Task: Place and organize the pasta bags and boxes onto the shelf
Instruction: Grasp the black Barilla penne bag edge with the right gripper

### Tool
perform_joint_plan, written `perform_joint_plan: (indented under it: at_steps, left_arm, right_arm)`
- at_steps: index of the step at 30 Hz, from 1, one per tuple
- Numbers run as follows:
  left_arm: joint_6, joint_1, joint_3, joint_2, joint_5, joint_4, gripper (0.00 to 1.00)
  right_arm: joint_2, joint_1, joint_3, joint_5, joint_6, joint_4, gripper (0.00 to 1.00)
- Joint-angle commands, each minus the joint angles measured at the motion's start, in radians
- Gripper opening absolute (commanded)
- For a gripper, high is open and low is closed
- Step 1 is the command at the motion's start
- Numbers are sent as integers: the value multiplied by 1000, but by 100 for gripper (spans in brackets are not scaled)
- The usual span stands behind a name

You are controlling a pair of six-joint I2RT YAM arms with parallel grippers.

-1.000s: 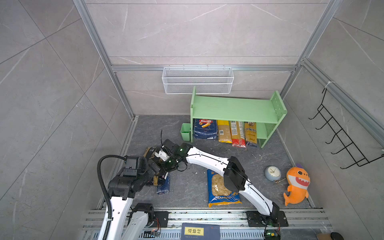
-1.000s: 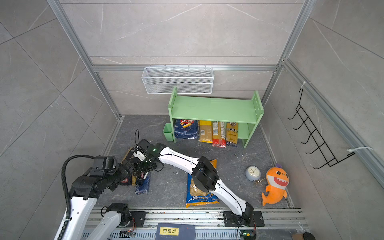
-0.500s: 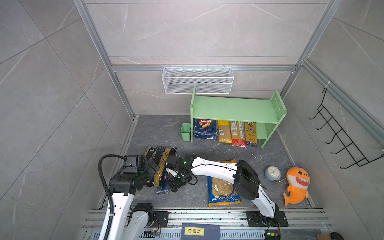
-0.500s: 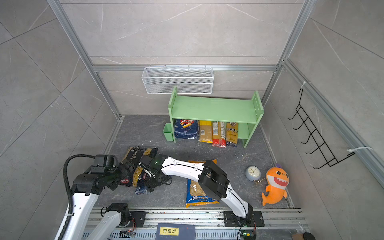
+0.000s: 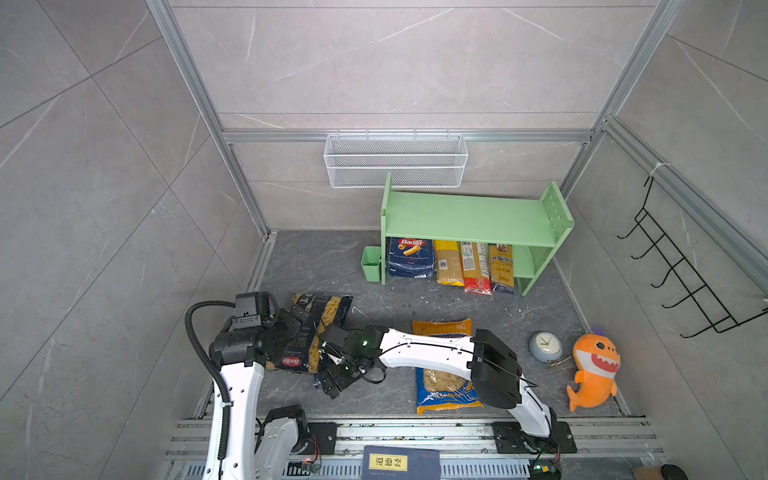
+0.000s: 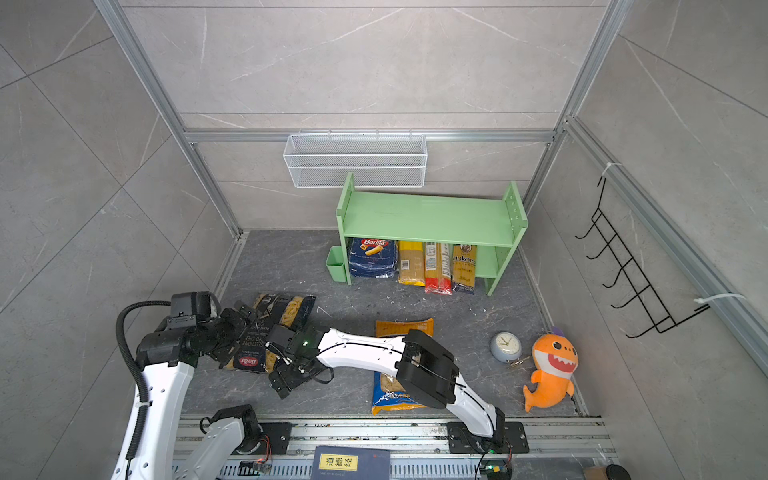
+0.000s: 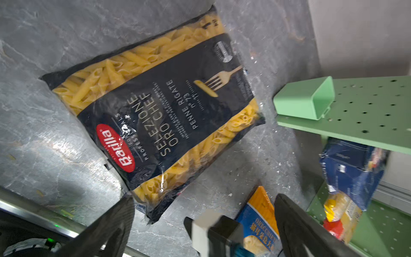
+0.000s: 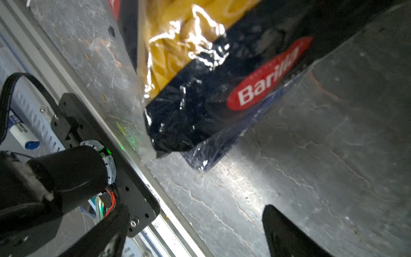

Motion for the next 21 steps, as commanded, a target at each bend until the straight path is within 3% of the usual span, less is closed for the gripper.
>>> perform_joint_plan:
  at_steps: [1, 8, 21]
  left_arm:
    - [16, 7, 75, 16, 22, 28, 100]
    - [-12, 6, 137, 18, 25, 36, 100]
    - [-31, -21, 160, 9, 28, 24, 100]
  right_arm:
    - [80, 21, 64, 81, 55, 7, 95]
    - [145, 43, 79, 190, 123, 26, 96]
    - [189, 85, 107, 251, 187, 76, 96]
